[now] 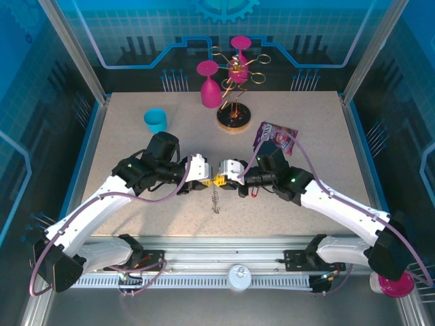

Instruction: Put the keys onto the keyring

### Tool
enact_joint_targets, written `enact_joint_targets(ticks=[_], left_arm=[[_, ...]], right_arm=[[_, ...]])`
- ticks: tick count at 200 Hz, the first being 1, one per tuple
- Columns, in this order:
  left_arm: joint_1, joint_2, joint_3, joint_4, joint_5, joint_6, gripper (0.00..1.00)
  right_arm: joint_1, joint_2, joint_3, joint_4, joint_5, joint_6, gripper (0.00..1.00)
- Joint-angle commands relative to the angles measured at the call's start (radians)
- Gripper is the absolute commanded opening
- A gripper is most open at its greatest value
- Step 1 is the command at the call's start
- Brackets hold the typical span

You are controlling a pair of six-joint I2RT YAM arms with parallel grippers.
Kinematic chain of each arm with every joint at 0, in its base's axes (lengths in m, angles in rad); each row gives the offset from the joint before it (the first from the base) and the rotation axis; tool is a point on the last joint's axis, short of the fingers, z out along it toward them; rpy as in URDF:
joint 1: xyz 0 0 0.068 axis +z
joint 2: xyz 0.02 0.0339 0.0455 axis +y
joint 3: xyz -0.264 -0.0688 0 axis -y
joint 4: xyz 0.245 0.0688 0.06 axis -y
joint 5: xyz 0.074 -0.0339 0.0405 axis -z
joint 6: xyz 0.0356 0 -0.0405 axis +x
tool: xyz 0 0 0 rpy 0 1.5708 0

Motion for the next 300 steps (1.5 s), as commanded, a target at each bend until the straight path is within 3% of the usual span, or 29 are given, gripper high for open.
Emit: enact_joint_targets(ticks=[1,19,49,70,83,109,211,246,261,300], left_arm=[[-0.008,-0.016,-0.013,0.000,0.039,0.013,0.08],[-0.010,-0.018,-0.012,0.005,0.045,0.016,0.00],[-0.009,-0.029,-0.009,0.013,0.020,0.013,0.00],[-0.009,-0.029,-0.001,0.007,-0.011,0.005,0.00],[-0.009,-0.022,0.009,-0.009,-0.021,0.002,0.00],[-0.011,0.001,0.030,-0.040,-0.053,-0.007,0.00],[-0.017,0.027,0.056,-0.066,-0.076,-0.026,0.00],[-0.018,0.026,0.058,-0.074,-0.069,-0.022,0.00],[-0.019,0.024,0.059,-0.075,-0.064,-0.021,0.00],[-0.020,0.015,0.053,-0.075,-0.075,-0.018,0.00]], right_arm=[[0.003,-0.008,0.008,0.059,-0.064,0.022,0.00],[0.005,-0.003,0.011,0.057,-0.064,0.023,0.00],[0.006,-0.016,0.002,0.047,0.010,0.022,0.00],[0.006,-0.037,0.002,0.007,0.077,-0.005,0.20],[0.007,-0.041,0.012,-0.020,0.090,-0.018,0.26],[0.018,-0.027,0.032,-0.043,0.102,-0.037,0.27],[0.041,0.050,0.063,-0.002,0.077,-0.038,0.20],[0.043,0.067,0.075,-0.001,0.077,-0.042,0.09],[0.045,0.072,0.080,-0.005,0.070,-0.044,0.00],[0.043,0.066,0.067,0.006,0.056,-0.042,0.00]])
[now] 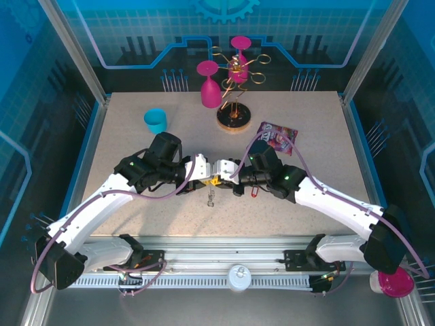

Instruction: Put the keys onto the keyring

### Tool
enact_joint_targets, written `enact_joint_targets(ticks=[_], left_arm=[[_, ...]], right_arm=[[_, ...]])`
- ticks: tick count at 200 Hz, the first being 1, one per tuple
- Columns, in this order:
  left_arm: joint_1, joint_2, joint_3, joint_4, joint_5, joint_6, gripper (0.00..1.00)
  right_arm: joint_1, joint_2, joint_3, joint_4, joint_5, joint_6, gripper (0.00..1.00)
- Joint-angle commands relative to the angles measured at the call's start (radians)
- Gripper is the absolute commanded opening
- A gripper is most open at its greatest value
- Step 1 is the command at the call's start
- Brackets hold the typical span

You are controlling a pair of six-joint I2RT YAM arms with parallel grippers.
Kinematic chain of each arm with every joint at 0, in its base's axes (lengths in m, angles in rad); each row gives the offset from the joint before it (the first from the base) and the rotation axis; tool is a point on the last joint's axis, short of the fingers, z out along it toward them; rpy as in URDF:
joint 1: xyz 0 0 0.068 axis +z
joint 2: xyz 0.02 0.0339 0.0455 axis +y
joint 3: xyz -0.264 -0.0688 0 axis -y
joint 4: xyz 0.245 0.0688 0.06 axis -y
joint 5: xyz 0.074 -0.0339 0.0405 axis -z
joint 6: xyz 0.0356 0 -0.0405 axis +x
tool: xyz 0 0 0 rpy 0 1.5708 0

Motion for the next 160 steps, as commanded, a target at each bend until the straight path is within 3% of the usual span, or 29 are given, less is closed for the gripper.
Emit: enact_joint_targets(ticks=[1,22,42,103,160], left_arm=[[-0.012,-0.009,0.035,-0.012,0.023,-0.010,0.02],[-0.011,-0.031,0.010,0.005,-0.009,-0.010,0.25],[-0.010,-0.063,-0.016,0.012,-0.029,-0.015,0.35],[-0.009,-0.118,-0.084,0.000,-0.086,-0.028,0.31],[-0.009,-0.080,-0.060,0.020,-0.026,-0.032,0.23]], right_arm=[[0.012,0.003,0.023,0.034,-0.024,-0.006,0.00],[0.003,-0.005,0.001,0.067,-0.048,0.015,0.00],[-0.007,-0.011,-0.018,0.099,-0.077,0.042,0.00],[-0.022,-0.011,-0.026,0.114,-0.132,0.062,0.00],[-0.016,-0.001,-0.016,0.116,-0.150,0.072,0.00]])
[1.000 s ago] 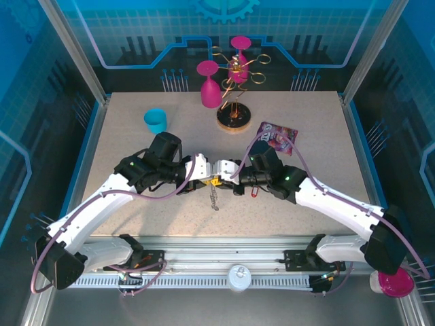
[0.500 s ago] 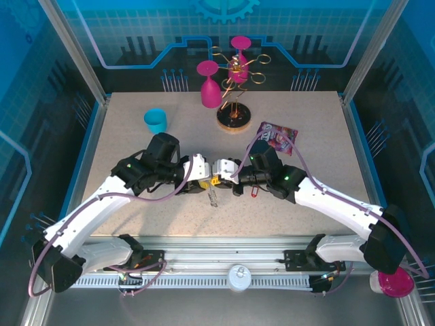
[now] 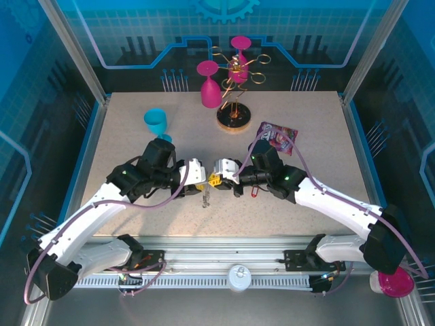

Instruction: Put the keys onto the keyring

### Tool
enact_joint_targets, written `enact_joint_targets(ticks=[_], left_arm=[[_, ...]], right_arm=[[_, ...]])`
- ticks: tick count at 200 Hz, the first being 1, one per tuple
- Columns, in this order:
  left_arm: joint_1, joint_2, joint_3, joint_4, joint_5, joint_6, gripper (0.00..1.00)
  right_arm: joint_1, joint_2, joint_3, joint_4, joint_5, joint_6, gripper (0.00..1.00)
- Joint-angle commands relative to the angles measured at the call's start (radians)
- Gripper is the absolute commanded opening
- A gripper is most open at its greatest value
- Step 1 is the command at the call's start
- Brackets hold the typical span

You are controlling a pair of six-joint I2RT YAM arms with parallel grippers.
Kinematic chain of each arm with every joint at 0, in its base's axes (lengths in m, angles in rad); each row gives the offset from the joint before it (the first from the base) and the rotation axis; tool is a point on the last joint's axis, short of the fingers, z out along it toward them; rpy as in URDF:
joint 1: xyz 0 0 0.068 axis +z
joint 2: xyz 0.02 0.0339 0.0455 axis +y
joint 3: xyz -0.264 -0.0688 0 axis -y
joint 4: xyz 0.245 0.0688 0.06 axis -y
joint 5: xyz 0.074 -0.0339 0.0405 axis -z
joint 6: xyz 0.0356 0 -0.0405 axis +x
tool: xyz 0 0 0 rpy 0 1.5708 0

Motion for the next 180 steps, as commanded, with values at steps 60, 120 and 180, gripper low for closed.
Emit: enact_joint_targets(ticks=[60,120,180], left_arm=[[-0.008,0.035,0.021,-0.002,0.092,0.006,0.17],[-0.009,0.043,0.028,-0.005,0.106,0.014,0.14],[-0.008,0.041,0.030,-0.003,0.113,0.026,0.00]], right_arm=[[0.008,0.031,0.025,0.045,-0.035,0.025,0.00],[0.015,0.049,0.043,0.028,-0.035,0.019,0.00],[0.023,0.068,0.064,0.017,-0.063,0.020,0.00]])
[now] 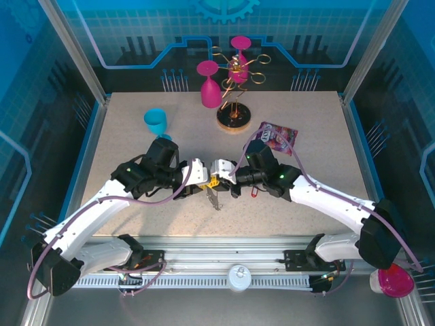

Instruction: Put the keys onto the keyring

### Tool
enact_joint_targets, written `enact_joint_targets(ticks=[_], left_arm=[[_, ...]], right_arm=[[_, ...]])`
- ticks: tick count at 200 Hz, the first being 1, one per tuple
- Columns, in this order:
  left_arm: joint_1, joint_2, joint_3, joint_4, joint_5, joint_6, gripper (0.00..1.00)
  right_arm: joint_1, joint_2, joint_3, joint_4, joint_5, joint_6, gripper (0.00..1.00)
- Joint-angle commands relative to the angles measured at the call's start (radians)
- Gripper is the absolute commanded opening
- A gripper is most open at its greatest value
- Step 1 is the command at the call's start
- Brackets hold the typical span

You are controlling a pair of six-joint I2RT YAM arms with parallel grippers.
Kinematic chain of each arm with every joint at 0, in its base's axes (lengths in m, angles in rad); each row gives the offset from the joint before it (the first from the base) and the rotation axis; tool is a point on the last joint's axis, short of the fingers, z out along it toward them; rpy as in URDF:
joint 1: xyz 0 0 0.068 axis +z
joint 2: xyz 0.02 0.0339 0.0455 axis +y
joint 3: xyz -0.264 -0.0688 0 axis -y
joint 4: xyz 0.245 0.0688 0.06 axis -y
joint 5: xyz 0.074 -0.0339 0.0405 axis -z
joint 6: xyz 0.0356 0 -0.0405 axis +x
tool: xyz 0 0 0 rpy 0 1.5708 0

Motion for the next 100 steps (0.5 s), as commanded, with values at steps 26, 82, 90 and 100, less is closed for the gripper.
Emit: enact_joint_targets(ticks=[26,82,90,100], left_arm=[[-0.008,0.001,0.024,0.019,0.055,0.025,0.00],[-0.008,0.004,-0.005,0.105,-0.055,-0.021,0.00],[-0.008,0.009,-0.008,0.114,-0.065,-0.037,0.00],[-0.008,0.013,-0.015,0.135,-0.077,-0.076,0.00]], right_arm=[[0.017,0.023,0.058,0.017,-0.045,0.003,0.00],[-0.111,-0.213,-0.130,0.076,0.236,0.243,0.54],[-0.128,-0.249,-0.155,0.029,0.356,0.292,0.53],[-0.134,-0.290,-0.176,-0.057,0.489,0.348,0.51]])
